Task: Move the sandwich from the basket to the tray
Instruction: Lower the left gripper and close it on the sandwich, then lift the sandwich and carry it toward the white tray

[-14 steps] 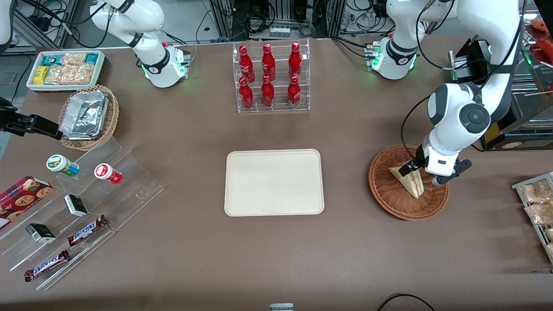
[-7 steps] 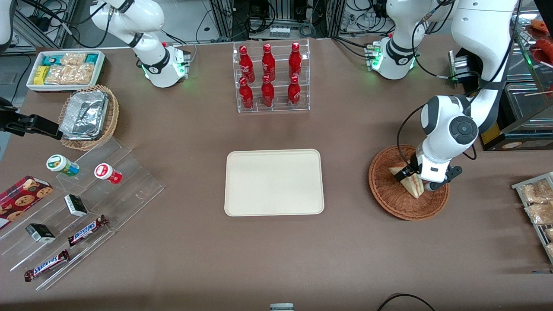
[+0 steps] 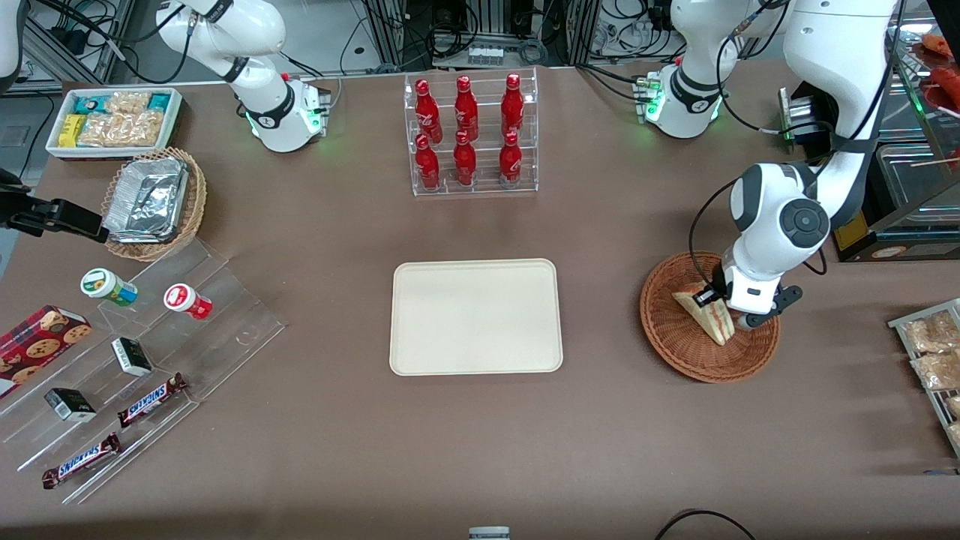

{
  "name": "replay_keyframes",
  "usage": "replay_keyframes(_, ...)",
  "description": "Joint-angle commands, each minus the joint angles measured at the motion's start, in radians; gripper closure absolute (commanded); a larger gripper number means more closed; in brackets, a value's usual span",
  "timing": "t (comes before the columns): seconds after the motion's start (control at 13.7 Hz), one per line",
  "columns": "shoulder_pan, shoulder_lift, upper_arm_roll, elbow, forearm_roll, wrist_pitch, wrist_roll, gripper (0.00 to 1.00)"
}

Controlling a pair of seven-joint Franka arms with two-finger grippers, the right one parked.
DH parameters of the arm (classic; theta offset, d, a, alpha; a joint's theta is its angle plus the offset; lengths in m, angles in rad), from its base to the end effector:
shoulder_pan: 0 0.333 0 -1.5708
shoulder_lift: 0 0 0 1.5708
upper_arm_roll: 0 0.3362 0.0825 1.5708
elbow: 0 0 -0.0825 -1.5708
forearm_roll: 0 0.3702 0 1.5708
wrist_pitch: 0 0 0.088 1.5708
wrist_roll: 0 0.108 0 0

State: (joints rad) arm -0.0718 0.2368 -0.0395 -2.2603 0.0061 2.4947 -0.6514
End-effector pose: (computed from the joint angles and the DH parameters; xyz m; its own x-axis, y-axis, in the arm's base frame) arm 0.5319 -0.0593 0.2860 0.8596 0.5110 -0.0051 0.5110 -0.8596 0.0031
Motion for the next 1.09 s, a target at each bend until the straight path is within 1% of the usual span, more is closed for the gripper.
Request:
replay_keyframes(0.0,-0.006,-0.100,0.001,-0.031,0.024,-0.077,-0.004,1.00)
replay_keyframes(0.15,-0.006,-0.161,-0.002,-0.024,0.078,-0.184,0.022,1.00)
replay_keyframes(0.22,-0.009,-0.187,-0.005,-0.022,0.084,-0.216,0.035,1.00)
replay_keyframes(0.36,-0.058,-0.221,-0.013,-0.019,0.084,-0.250,0.058,1.00)
replay_keyframes(0.51,-0.141,-0.234,-0.014,-0.002,0.084,-0.278,0.070,1.00)
replay_keyframes(0.8,-0.310,-0.211,-0.014,0.071,0.084,-0.312,0.068,1.00)
replay_keyframes(1.02,-0.407,-0.127,-0.014,0.189,0.061,-0.338,0.038,1.00)
